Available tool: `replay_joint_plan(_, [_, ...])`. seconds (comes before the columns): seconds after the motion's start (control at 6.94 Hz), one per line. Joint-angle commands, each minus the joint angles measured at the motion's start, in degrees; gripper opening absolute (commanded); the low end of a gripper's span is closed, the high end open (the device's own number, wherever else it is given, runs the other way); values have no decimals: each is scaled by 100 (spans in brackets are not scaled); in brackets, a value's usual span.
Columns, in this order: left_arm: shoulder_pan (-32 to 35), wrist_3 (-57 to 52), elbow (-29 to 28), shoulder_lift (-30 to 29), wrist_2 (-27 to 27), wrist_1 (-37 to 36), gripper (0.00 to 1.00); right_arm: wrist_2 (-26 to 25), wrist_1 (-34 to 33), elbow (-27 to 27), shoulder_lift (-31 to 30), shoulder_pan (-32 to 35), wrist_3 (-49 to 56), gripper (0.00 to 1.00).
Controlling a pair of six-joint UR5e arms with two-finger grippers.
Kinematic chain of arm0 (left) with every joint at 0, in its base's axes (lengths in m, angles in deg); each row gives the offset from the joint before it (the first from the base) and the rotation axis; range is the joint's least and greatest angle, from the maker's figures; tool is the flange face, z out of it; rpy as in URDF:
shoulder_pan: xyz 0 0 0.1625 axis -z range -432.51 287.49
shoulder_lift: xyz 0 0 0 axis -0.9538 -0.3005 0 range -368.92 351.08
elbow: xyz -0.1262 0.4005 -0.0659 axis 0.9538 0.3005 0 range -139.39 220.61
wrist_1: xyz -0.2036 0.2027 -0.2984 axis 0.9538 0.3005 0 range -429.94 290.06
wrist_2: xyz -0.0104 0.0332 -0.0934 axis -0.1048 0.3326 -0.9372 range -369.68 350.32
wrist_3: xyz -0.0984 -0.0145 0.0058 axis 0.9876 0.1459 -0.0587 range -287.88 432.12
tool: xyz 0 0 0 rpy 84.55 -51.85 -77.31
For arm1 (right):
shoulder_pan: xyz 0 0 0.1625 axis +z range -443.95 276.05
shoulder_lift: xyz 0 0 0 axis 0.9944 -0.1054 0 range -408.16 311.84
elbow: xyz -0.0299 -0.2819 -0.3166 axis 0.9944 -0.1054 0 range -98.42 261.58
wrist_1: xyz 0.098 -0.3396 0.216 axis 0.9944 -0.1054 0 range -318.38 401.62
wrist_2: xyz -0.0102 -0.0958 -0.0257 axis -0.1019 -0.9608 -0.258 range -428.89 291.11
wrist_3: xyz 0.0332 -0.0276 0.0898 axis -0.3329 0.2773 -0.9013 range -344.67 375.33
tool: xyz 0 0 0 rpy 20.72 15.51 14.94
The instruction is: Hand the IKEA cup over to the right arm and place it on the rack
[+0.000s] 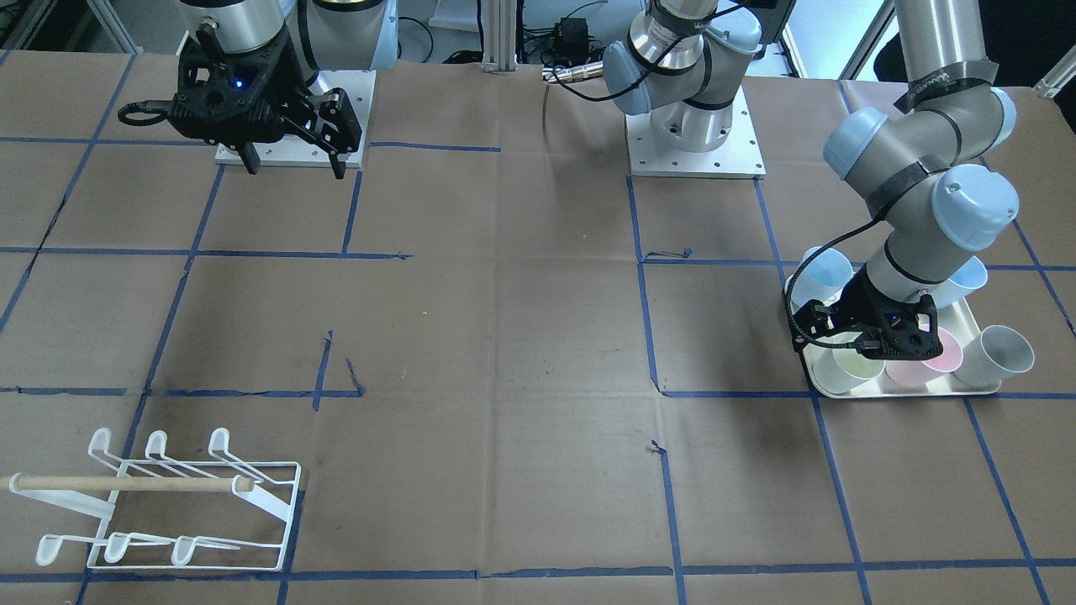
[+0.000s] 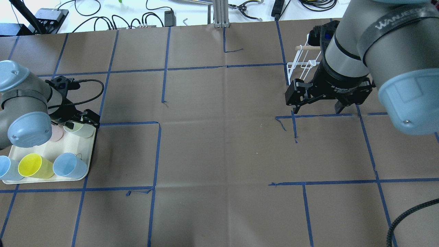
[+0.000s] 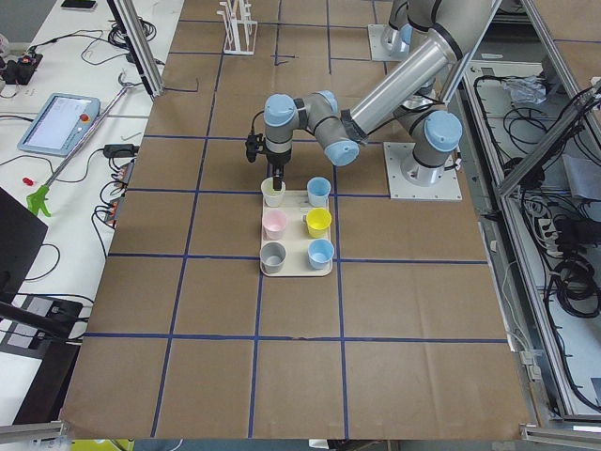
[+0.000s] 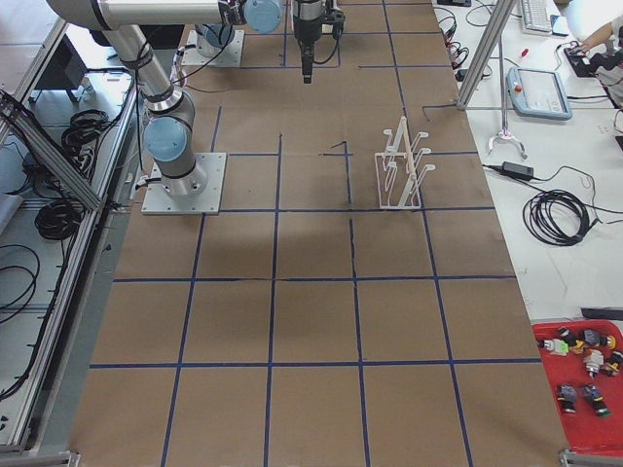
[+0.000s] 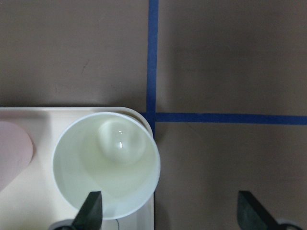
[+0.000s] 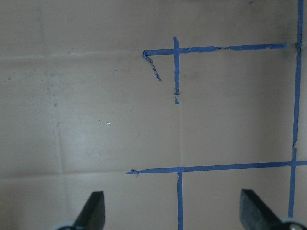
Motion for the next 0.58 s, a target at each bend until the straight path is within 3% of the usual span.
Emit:
replay_joint_plan(0.0, [-36,-65,5,-38,25,-24,99,13,-78,0,32,0,-25,100])
replay_joint_plan(0.14, [-37,-74,5,-47,25,-24,93,13,-79,0,32,0,-25,100])
replay_joint_plan(0.43, [-37,-223,-21,-38,43,-33,25,4,-96,44,32,0,-43,100])
